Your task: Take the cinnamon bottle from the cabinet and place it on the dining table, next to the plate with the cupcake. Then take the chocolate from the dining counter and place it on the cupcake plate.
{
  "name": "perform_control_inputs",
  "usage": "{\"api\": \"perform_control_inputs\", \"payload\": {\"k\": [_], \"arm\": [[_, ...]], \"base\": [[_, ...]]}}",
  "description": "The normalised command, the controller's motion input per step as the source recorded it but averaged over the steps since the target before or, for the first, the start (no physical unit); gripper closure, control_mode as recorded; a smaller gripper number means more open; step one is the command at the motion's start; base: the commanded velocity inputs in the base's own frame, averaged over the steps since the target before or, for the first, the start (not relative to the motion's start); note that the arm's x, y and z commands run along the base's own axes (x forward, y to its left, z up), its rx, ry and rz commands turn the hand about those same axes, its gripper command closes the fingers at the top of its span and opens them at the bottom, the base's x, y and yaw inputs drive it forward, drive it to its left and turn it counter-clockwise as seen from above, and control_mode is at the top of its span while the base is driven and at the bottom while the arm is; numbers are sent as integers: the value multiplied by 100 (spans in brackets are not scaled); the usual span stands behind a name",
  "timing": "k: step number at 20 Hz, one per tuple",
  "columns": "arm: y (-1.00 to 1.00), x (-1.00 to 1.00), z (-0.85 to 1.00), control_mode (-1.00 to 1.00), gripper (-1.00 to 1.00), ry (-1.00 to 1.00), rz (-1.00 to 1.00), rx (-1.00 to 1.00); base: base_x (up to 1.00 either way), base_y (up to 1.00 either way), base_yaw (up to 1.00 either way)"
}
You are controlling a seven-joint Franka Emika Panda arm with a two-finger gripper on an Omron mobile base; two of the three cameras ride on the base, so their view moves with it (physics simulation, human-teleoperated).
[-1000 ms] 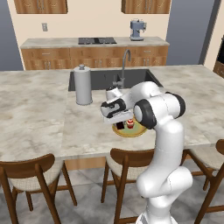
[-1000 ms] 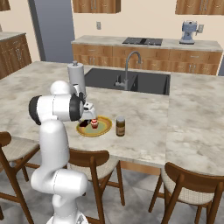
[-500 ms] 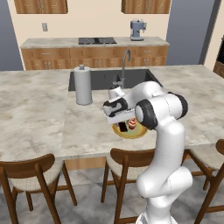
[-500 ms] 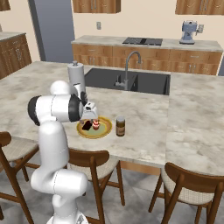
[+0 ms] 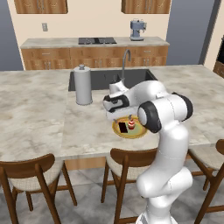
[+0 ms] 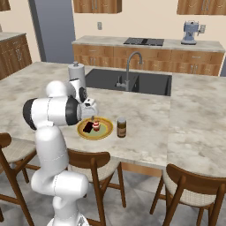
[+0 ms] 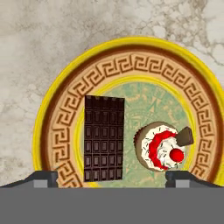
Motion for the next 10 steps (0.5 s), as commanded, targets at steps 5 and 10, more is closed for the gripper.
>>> {"api": "perform_control_inputs", "payload": {"k": [5, 10], "arm": [[0, -63, 27, -100, -100, -3, 4, 15], [0, -86, 13, -100, -100, -5, 4, 14]], "base": [[0, 0, 0], [0, 0, 0]]}}
